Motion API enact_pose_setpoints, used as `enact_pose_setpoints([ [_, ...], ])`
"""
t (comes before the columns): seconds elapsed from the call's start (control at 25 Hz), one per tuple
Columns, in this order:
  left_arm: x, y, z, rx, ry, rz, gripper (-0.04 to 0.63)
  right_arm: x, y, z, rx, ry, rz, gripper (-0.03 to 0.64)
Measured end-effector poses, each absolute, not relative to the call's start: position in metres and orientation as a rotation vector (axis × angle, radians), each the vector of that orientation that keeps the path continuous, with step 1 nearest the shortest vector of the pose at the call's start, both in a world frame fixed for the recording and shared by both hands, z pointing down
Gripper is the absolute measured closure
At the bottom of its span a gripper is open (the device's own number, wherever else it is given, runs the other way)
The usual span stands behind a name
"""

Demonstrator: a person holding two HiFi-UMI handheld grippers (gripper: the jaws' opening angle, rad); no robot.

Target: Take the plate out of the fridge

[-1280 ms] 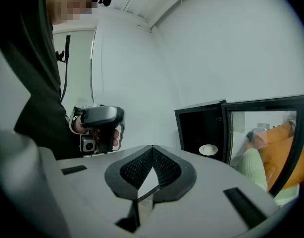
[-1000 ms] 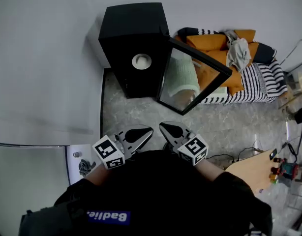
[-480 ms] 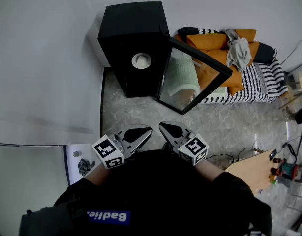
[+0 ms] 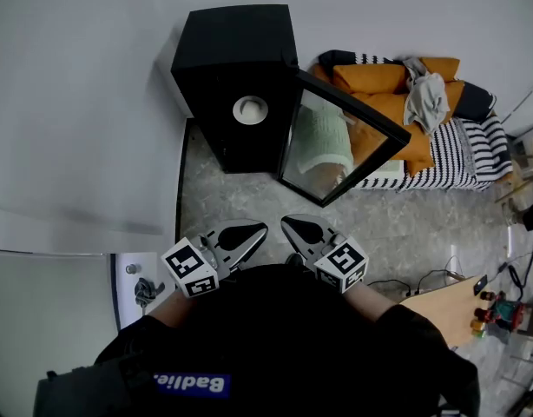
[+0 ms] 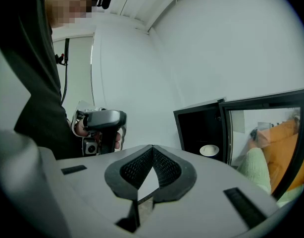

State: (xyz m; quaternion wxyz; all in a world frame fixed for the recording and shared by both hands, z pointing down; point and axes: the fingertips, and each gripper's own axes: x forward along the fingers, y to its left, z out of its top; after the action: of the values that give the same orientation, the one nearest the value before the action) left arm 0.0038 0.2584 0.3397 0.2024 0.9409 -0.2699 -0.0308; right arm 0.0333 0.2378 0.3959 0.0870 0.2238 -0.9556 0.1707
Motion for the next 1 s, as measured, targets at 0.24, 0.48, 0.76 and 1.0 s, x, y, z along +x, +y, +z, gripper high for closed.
enact_pose_setpoints([
  [0.24,0.017,0.241,0.344,2.568,-0.856,-0.109,0.589,0.052,0.226,0.400,0.589,-2.847,0.533,0.609],
  [0.48,0.032,0.225,0.354,2.497,-0.970,-0.142,0.589,0.079,0.214,0.413,0.528,-2.850,0.567,0.609],
  [0.76,0.034,0.205,0.363,2.433,-1.053,-0.158,0.589,0.098,0.197,0.429,0.505,-2.846,0.598,0.609],
  [1.0,0.014,0.170,0.372,2.402,-1.089,-0.179,0.589,0.086,0.169,0.428,0.511,-2.829,0.590,0.609],
])
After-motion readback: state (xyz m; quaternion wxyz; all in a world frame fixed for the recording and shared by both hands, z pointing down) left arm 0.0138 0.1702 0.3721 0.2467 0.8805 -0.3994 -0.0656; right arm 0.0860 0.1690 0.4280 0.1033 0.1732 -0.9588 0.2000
